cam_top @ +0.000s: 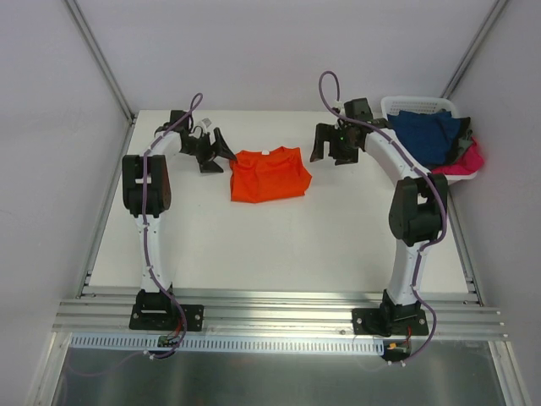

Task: Fold and stack the t-shirts
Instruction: Fold the long partially folded tshirt into a neat square

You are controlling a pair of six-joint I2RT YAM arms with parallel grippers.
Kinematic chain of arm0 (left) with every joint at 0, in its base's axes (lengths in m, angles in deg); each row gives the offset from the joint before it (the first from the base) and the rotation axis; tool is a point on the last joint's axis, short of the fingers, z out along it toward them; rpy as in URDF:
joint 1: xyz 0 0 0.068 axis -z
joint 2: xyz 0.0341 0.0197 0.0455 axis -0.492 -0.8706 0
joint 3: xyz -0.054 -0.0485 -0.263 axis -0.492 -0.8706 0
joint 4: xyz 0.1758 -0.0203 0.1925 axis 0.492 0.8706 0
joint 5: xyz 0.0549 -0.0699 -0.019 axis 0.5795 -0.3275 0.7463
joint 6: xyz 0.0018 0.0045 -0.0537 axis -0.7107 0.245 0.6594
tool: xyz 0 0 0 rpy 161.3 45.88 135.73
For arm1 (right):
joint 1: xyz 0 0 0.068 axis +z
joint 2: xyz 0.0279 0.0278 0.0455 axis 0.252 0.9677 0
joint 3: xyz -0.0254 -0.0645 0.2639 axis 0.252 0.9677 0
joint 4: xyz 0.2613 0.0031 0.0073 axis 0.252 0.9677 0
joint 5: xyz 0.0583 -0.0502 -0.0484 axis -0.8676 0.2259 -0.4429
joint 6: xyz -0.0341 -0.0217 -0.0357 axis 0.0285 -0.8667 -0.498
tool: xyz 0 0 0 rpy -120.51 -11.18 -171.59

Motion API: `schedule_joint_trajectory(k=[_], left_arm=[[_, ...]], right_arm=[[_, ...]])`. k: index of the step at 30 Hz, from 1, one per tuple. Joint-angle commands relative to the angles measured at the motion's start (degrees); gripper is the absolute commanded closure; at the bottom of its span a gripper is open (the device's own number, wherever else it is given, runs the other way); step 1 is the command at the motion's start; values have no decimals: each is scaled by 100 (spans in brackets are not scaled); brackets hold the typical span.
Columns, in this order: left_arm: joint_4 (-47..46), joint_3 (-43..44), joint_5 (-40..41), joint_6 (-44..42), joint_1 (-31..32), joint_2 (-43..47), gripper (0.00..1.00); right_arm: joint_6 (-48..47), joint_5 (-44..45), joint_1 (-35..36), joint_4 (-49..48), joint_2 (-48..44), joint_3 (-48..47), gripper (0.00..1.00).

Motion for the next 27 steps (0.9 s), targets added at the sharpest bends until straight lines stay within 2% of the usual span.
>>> schedule_joint_trajectory(k=[1,9,13,18,25,27], left_arm=[[-122,-144,-278,169,65,-214,16],[-842,-969,-990,1056,-120,278,14],[-931,-1207,-1105,1136,-207,489,14],[-975,-1076,-1035,1119,-181,306,14],[-984,-444,-903,934,-23,-275,14],[-975,-390,-903,899,187,-389,15]], right_arm=[[-189,153,118,64,-388,11,2],[-251,232,320,37,-423,38,2],[-233,258,417,2,-379,-41,2],[-224,267,496,-42,-370,-103,3],[-251,329,496,-51,-476,99,3],[-251,320,505,-59,-529,152,3]])
